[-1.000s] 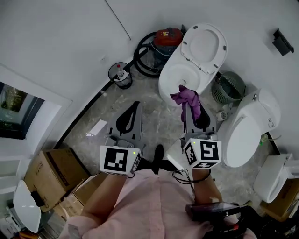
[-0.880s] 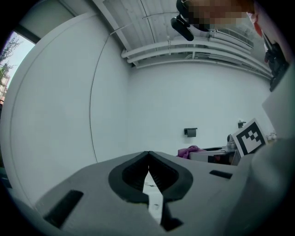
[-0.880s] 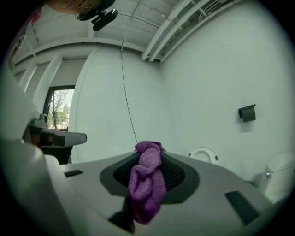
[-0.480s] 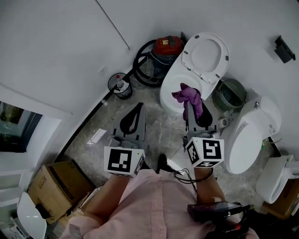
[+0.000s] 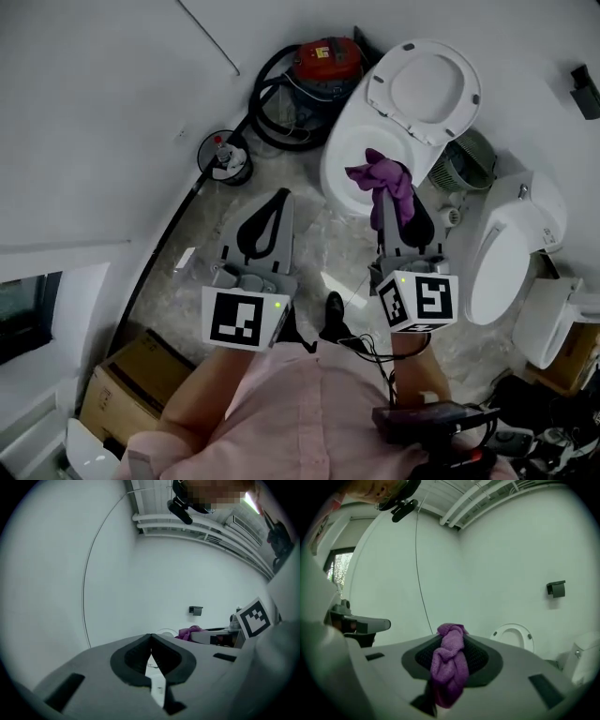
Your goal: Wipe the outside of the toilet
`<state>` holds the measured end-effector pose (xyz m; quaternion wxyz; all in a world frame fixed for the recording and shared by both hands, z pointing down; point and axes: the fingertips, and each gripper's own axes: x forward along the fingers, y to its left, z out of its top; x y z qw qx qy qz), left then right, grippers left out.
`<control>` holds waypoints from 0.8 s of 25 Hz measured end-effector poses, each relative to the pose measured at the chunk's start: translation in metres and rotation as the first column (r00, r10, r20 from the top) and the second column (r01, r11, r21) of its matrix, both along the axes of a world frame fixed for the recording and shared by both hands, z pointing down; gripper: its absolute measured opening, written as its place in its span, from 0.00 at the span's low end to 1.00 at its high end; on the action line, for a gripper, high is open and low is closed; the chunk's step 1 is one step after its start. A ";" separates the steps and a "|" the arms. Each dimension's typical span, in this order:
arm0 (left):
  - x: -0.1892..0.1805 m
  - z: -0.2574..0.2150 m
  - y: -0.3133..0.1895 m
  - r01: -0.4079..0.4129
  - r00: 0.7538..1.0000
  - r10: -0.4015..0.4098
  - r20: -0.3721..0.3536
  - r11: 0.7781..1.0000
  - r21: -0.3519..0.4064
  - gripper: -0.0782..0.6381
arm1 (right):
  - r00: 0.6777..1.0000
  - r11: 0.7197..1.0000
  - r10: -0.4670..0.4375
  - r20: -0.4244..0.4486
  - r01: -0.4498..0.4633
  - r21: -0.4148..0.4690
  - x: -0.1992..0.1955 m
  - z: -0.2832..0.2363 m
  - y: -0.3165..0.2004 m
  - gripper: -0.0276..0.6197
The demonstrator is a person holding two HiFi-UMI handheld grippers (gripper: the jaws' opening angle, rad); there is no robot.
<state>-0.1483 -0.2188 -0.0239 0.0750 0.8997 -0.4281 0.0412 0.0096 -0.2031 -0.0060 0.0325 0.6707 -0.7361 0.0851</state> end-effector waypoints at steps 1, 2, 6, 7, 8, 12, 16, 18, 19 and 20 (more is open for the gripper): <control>-0.004 0.006 -0.011 -0.015 1.000 0.015 0.002 1.000 -0.006 0.12 | 1.000 1.000 0.016 0.000 -0.016 -0.009 -0.004 0.007 -0.009 0.23; -0.007 0.013 -0.022 -0.030 1.000 0.030 0.004 1.000 -0.010 0.12 | 1.000 0.999 0.031 0.000 -0.031 -0.017 -0.007 0.016 -0.018 0.23; -0.015 0.045 -0.053 -0.074 0.997 0.075 0.006 0.997 -0.034 0.12 | 0.997 0.996 0.076 0.002 -0.076 -0.041 -0.016 0.046 -0.045 0.23; -0.016 0.052 -0.057 -0.081 0.997 0.082 0.005 0.996 -0.035 0.12 | 0.996 0.995 0.087 0.006 -0.086 -0.045 -0.017 0.055 -0.048 0.23; -0.016 0.060 -0.060 -0.086 0.996 0.086 0.003 0.996 -0.034 0.12 | 0.995 0.994 0.095 0.008 -0.095 -0.049 -0.018 0.063 -0.050 0.23; -0.015 0.095 -0.063 -0.104 0.995 0.103 -0.015 0.994 -0.036 0.12 | 0.995 0.993 0.103 0.006 -0.103 -0.055 -0.024 0.103 -0.049 0.23; -0.008 0.143 -0.058 -0.114 0.993 0.114 -0.029 0.993 0.016 0.12 | 0.996 0.994 0.092 0.012 -0.091 -0.060 -0.034 0.162 -0.037 0.23; -0.002 0.170 -0.051 -0.122 0.992 0.123 -0.030 0.992 0.037 0.12 | 0.995 0.994 0.098 0.027 -0.096 -0.059 -0.036 0.198 -0.028 0.23; 0.000 0.183 -0.047 -0.123 0.992 0.125 -0.033 0.991 0.045 0.12 | 0.994 0.993 0.100 0.034 -0.097 -0.059 -0.039 0.216 -0.023 0.23; 0.000 0.197 -0.044 -0.122 0.991 0.124 -0.040 0.991 0.049 0.12 | 0.994 0.994 0.098 0.039 -0.096 -0.061 -0.042 0.235 -0.018 0.23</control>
